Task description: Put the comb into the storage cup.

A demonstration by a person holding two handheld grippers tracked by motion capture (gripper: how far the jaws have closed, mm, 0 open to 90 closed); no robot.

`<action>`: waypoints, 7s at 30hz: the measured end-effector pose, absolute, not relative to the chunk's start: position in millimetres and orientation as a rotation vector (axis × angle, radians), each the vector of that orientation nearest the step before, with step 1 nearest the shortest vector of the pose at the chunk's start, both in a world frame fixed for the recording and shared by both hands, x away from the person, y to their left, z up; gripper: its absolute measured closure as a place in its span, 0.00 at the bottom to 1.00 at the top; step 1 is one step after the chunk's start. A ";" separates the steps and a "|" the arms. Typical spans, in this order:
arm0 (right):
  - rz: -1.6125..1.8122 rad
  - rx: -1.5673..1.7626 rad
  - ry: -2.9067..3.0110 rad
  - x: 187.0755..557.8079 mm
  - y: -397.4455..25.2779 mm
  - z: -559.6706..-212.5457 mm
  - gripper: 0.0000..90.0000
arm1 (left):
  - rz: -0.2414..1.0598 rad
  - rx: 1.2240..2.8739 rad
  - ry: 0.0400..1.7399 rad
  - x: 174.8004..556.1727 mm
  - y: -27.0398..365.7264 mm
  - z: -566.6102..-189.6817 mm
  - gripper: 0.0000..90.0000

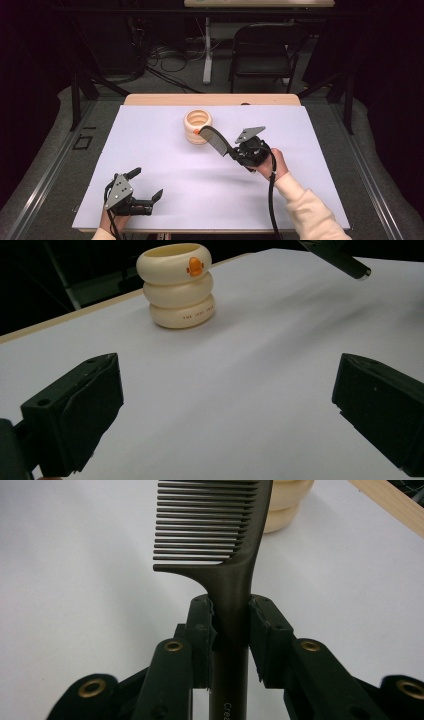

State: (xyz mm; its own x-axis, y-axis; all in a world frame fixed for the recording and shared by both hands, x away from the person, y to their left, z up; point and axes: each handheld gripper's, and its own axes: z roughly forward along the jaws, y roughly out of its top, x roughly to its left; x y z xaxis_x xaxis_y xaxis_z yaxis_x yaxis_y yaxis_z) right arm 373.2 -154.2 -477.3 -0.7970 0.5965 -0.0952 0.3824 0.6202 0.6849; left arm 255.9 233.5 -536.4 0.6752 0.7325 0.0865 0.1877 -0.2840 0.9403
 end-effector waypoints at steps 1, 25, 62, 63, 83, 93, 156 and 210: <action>0.964 0.788 2.533 373.5 -154.2 -477.3 0.80 | 0.635 1.819 0.732 256.2 233.6 -536.6 0.00; 1.038 0.805 2.485 378.2 -155.5 -476.4 0.80 | 0.635 1.820 0.729 256.2 233.0 -536.6 0.00; 1.133 0.812 2.403 384.2 -153.3 -472.8 0.80 | 0.634 1.821 0.732 256.3 232.5 -536.6 0.00; 1.135 0.814 2.394 384.1 -153.1 -472.6 0.80 | 0.636 1.821 0.730 256.3 232.6 -536.5 0.00; 1.203 0.827 2.332 388.6 -155.3 -466.6 0.80 | 0.632 1.817 0.742 257.0 232.7 -536.9 0.00; 1.206 0.805 2.334 393.1 -148.1 -462.8 0.80 | 0.634 1.814 0.740 256.9 233.0 -536.8 0.00; 1.278 0.764 2.316 410.7 -120.5 -443.4 0.81 | 0.631 1.819 0.736 258.2 232.3 -537.0 0.00; 1.333 0.795 2.237 445.4 -97.3 -431.8 0.81 | 0.627 1.811 0.735 259.3 233.1 -536.9 0.00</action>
